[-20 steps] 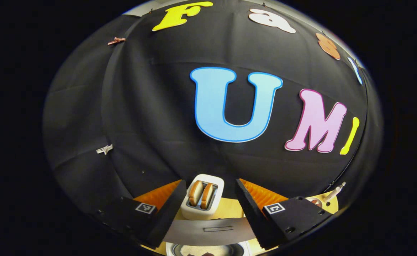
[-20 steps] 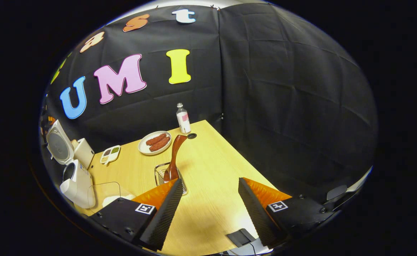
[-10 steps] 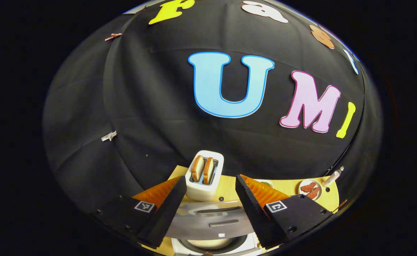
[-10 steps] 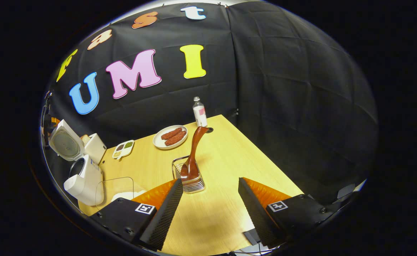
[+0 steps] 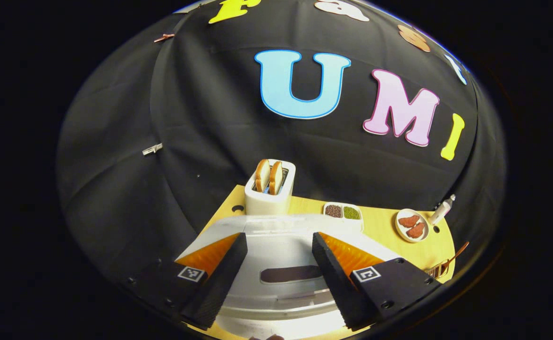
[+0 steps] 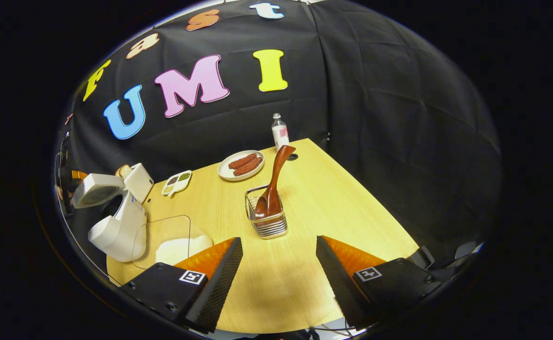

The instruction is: Close the left gripper, press the button to open the rice cooker; take a wooden spoon from the chopstick holder with the right hand, scoop a spoonful of rice and pour it into the rice cooker, then put the wooden spoon back into the chopstick holder.

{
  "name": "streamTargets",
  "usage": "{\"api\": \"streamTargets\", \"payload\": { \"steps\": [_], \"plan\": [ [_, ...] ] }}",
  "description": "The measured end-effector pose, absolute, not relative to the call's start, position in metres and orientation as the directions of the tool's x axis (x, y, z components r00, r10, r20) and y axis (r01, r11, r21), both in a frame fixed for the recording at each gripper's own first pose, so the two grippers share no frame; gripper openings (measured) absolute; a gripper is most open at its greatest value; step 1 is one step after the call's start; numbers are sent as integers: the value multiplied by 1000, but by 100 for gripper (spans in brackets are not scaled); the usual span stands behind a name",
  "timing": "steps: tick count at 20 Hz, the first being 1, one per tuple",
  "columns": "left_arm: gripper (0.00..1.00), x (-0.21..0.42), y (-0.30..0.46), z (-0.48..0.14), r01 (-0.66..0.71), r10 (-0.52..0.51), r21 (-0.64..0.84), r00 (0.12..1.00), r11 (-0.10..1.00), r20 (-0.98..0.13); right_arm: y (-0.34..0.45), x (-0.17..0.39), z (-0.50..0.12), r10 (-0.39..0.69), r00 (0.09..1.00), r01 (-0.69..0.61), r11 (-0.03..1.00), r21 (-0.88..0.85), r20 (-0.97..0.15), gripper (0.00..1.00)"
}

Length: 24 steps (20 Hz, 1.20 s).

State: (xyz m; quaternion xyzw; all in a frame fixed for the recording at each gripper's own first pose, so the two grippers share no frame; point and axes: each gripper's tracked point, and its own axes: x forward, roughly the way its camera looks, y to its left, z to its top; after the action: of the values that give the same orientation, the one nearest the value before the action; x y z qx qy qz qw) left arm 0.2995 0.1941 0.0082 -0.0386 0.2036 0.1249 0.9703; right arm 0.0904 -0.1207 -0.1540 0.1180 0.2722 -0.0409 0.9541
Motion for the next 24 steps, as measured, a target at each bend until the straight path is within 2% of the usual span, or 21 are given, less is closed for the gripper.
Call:
{"api": "streamTargets", "payload": {
  "steps": [5,9,12,19,22,24],
  "plan": [
    [98,281,186,-41,-284,228,-66,871,957,-434,-124,78,-160,-10,841,130,974,184,-540,99],
    [99,272,180,-86,-304,255,-30,846,952,-468,-127,69,-163,-17,838,135,975,178,-545,99],
    [99,272,179,-84,-318,288,-8,869,948,-403,-124,64,-164,-9,837,121,978,168,-547,99],
    [99,272,178,-85,-269,259,26,888,963,-379,-91,79,-145,18,875,44,992,118,-483,99],
    [99,259,161,-76,-221,202,-3,898,975,-392,-68,83,-120,40,899,4,995,100,-436,99],
    [96,241,142,-51,-160,153,9,926,987,-346,-57,82,-95,31,926,-2,997,76,-375,99]
  ]
}}
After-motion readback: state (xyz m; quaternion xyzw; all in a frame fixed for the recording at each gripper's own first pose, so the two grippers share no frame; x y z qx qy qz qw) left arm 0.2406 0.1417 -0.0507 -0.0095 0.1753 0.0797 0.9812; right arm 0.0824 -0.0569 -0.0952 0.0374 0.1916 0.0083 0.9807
